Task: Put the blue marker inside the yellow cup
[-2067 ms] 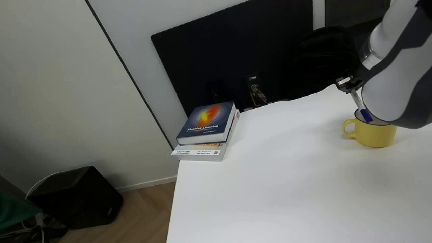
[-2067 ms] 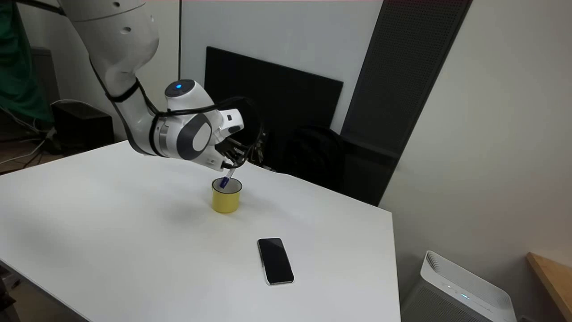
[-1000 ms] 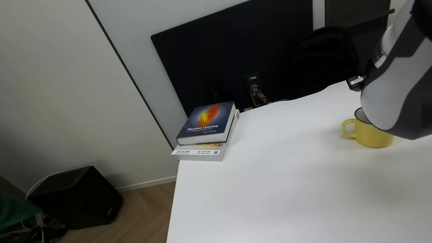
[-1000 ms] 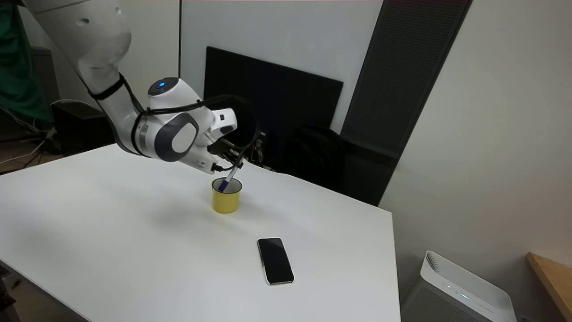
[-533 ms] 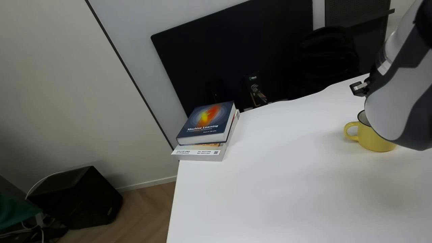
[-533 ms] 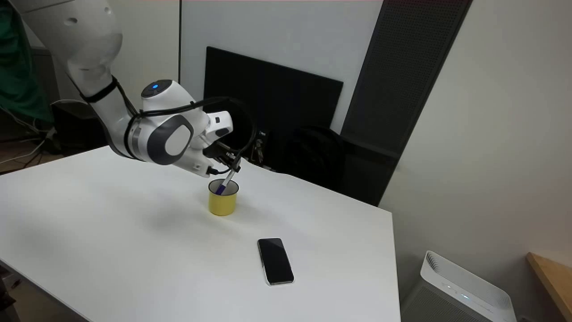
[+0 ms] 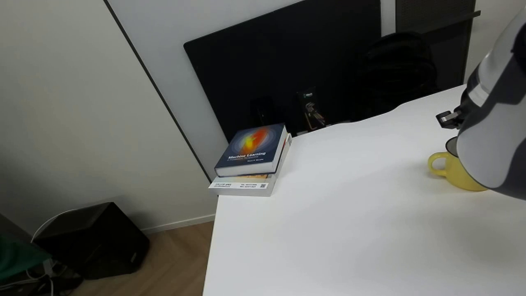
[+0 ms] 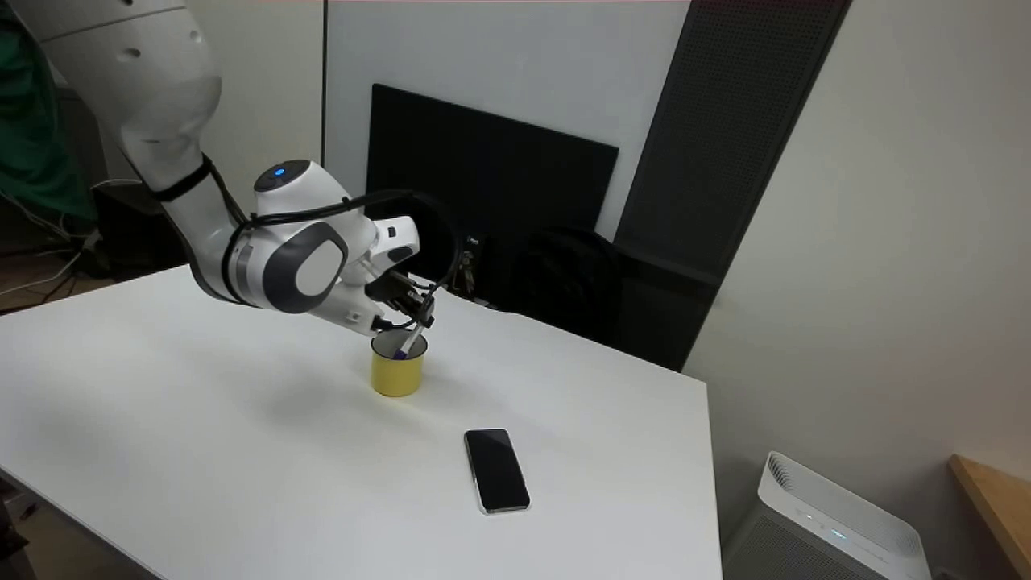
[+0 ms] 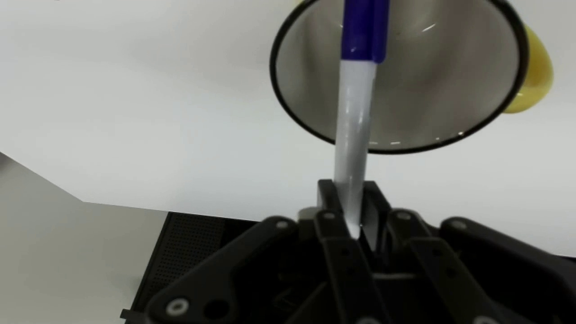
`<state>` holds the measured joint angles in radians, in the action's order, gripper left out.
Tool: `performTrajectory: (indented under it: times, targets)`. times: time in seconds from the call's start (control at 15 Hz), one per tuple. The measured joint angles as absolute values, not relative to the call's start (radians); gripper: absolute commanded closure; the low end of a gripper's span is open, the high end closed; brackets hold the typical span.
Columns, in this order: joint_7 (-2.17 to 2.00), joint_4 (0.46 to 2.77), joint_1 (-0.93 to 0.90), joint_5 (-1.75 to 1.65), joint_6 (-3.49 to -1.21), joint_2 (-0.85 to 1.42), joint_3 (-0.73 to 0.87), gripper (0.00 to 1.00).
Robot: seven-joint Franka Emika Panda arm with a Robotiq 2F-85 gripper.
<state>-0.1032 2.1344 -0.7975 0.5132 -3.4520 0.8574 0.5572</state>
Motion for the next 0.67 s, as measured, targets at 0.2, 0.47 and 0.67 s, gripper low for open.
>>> performTrajectory:
  times: [0.2,0.47,0.67]
  targets:
    - [-0.103,2.145,-0.793,0.513,-3.452,0.866,0.552,0.47]
    - [-0.103,2.166,-0.784,0.512,-3.453,0.868,0.547,0.21]
    - [-0.102,2.175,-0.781,0.512,-3.450,0.868,0.548,0.02]
